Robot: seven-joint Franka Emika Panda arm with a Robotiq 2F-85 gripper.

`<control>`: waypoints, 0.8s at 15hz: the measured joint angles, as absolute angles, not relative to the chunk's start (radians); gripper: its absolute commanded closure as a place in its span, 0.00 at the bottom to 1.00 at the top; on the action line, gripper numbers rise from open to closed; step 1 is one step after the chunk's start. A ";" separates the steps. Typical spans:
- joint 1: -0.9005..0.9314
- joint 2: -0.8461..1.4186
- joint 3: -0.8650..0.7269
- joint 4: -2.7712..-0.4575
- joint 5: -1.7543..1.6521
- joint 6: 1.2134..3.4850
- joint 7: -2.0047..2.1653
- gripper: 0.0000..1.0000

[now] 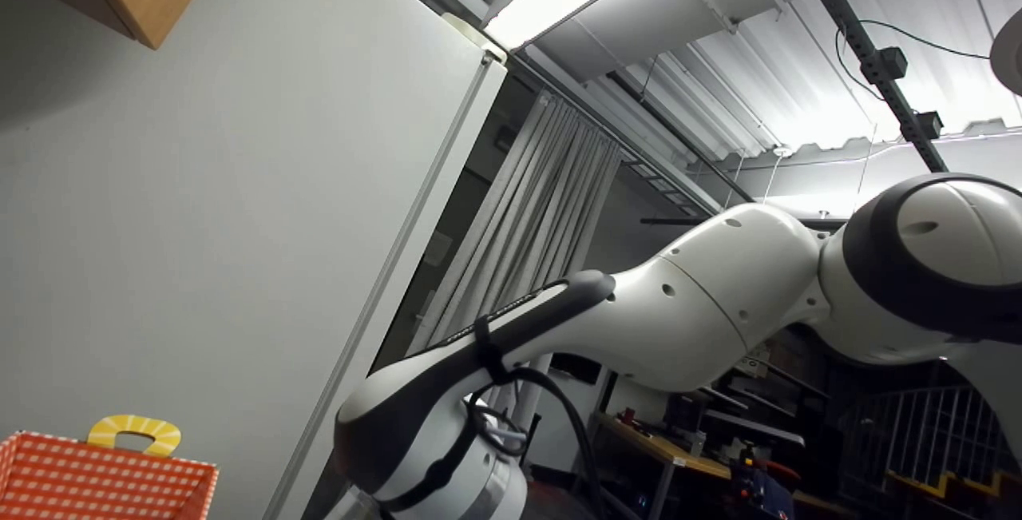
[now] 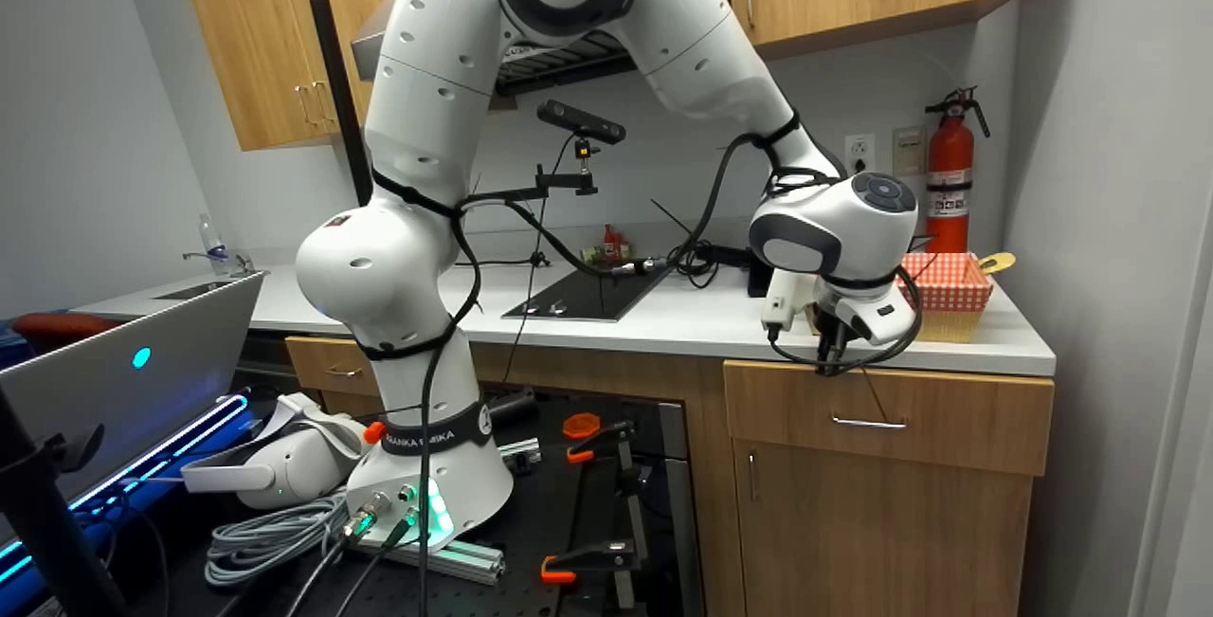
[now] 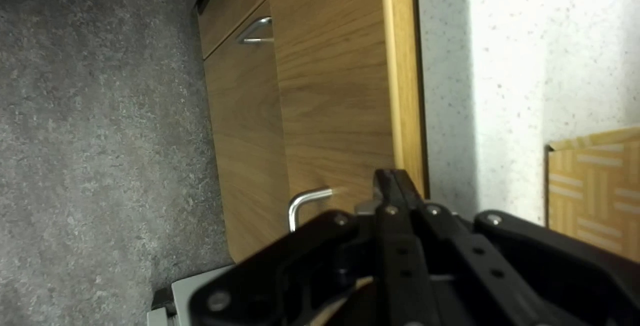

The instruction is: Close the drawer on the right

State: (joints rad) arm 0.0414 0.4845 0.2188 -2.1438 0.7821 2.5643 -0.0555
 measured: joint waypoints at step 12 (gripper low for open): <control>-0.076 0.339 0.196 -2.234 0.954 2.557 -0.316 1.00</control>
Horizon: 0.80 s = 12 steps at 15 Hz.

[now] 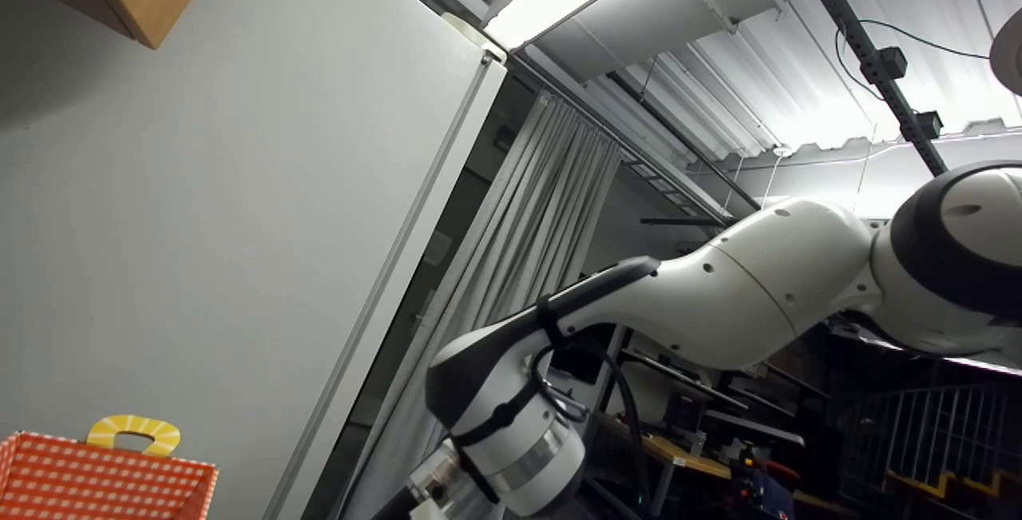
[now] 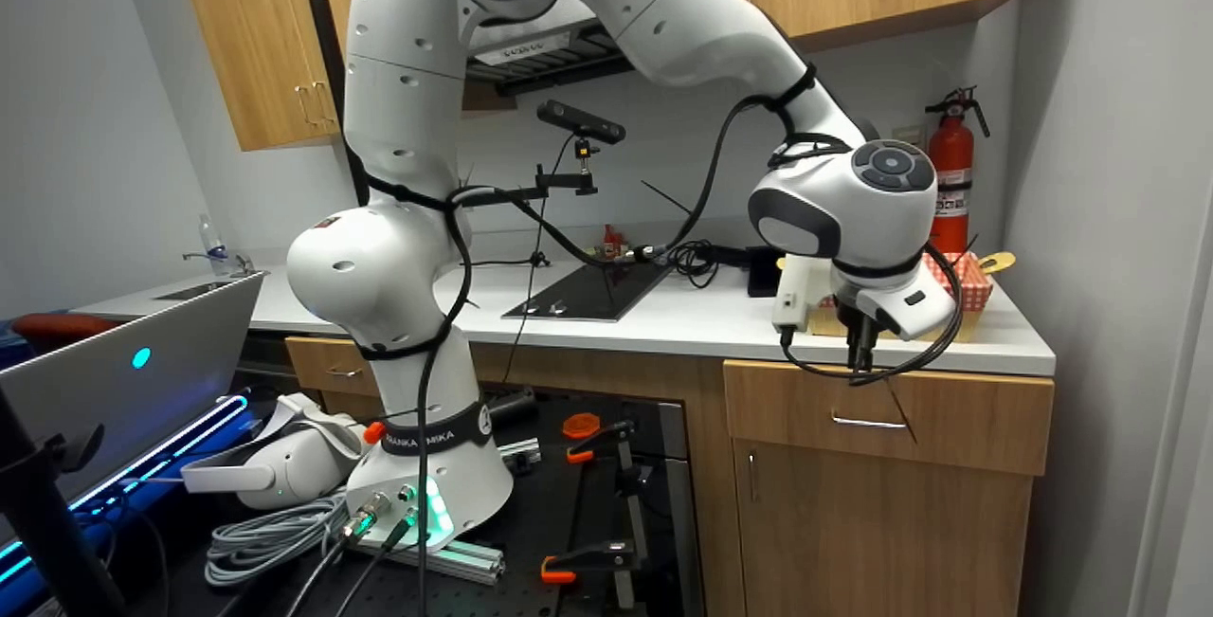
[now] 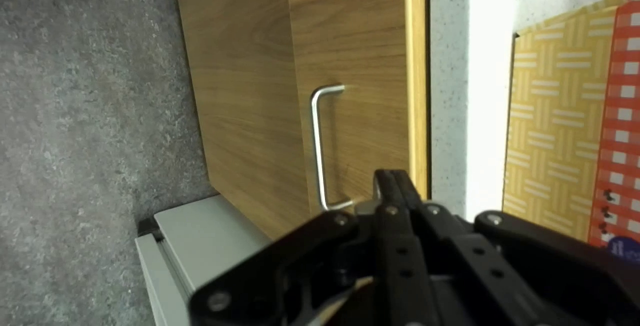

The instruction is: Close the drawer on the right

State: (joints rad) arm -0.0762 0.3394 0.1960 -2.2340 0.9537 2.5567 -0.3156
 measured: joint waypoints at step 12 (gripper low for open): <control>-0.068 0.008 0.125 -2.510 0.994 2.557 -0.591 1.00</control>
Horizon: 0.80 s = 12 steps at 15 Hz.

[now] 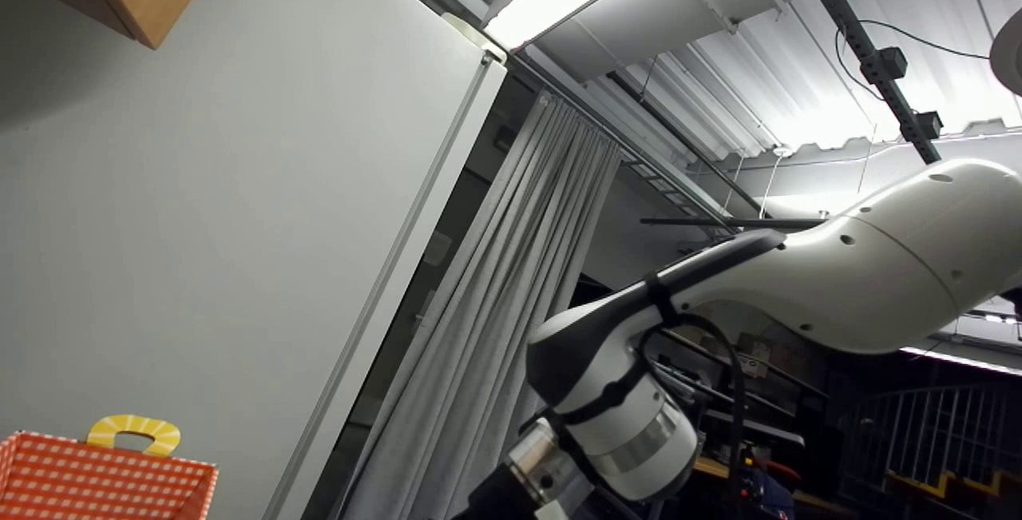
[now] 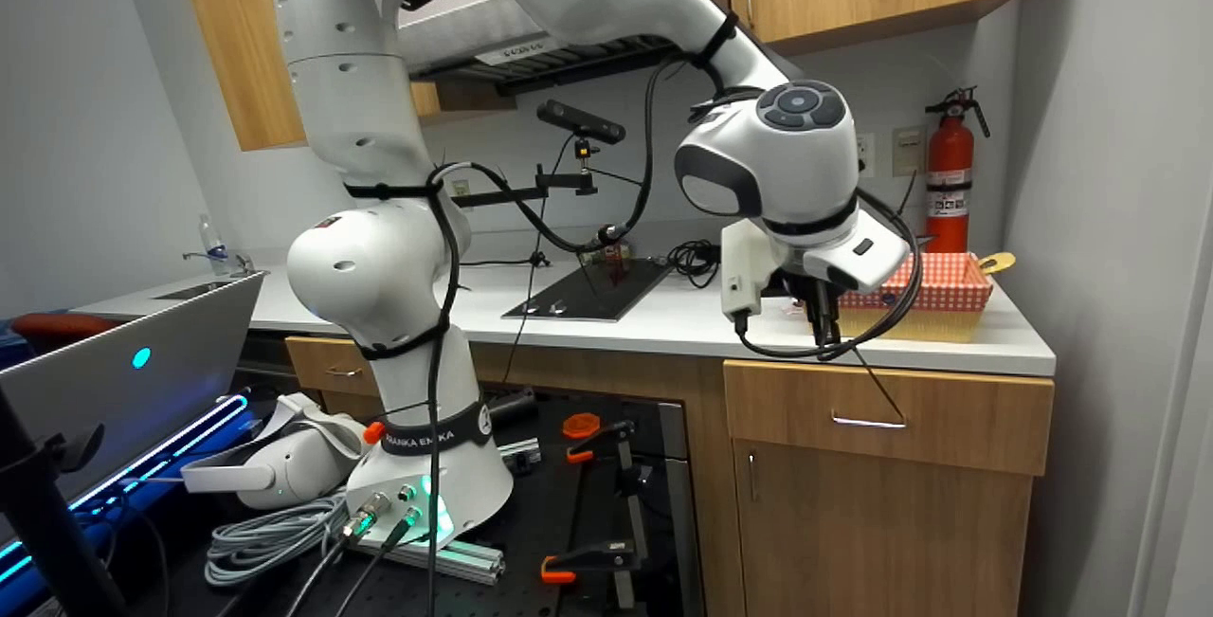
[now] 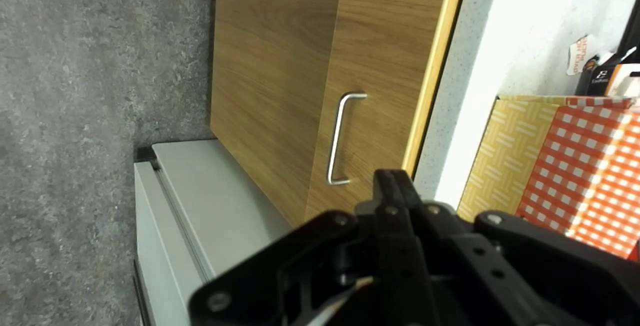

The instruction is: Close the drawer on the right

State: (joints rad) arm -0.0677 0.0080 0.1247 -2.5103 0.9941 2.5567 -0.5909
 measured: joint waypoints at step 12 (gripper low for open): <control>-0.021 -0.223 0.013 -2.654 0.997 2.557 -0.641 1.00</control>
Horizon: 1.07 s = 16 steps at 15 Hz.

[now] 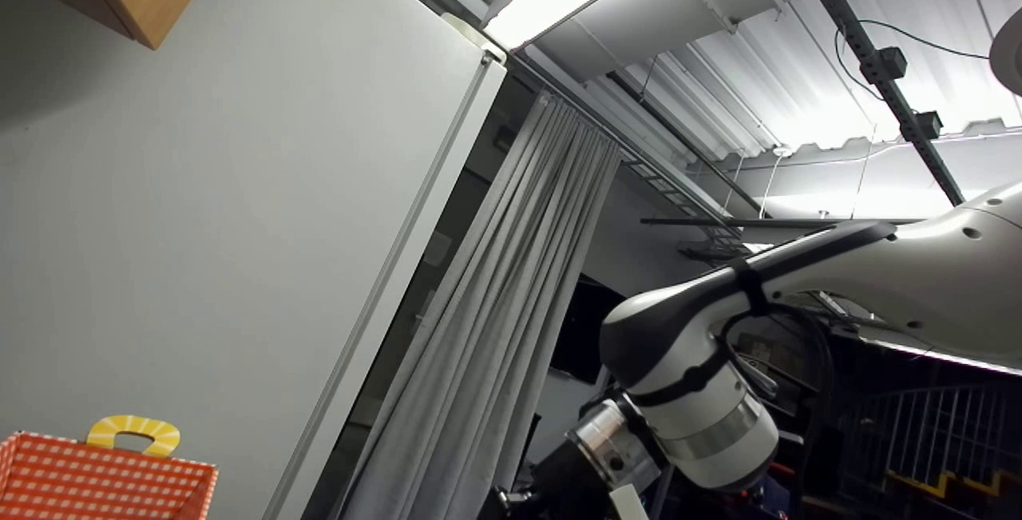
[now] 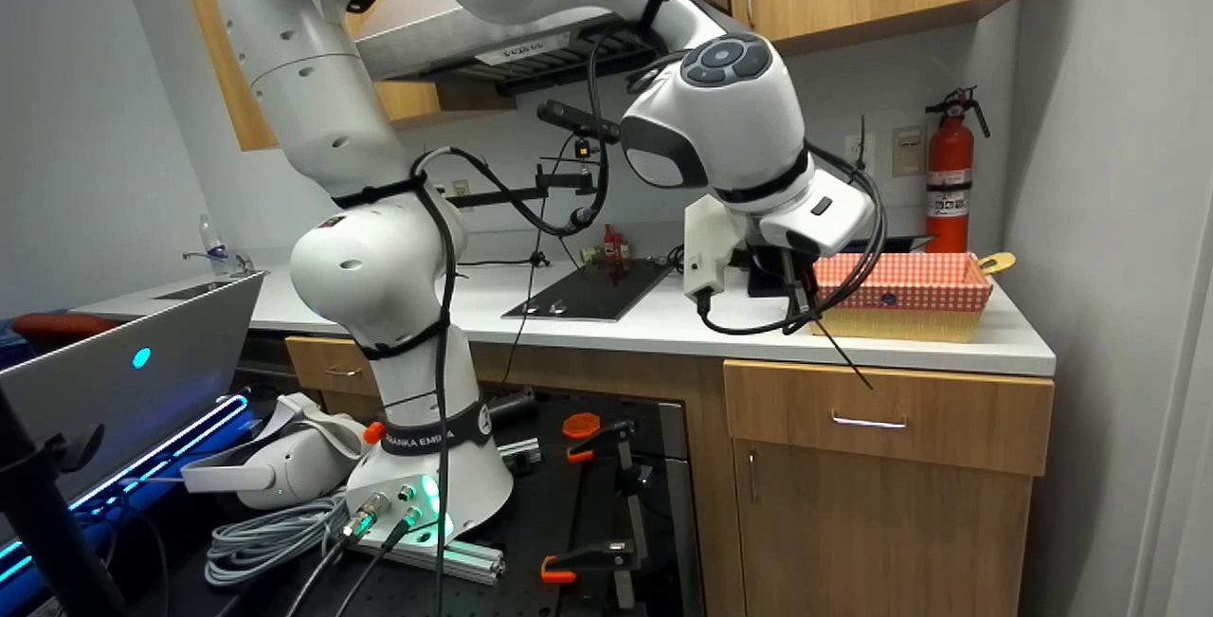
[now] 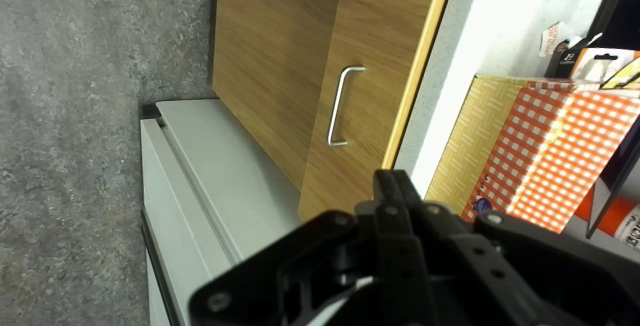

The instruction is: Close the drawer on the right

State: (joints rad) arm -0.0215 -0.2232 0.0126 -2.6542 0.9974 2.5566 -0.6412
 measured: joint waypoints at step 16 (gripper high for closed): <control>0.004 -0.267 -0.013 -2.682 0.997 2.557 -0.641 0.15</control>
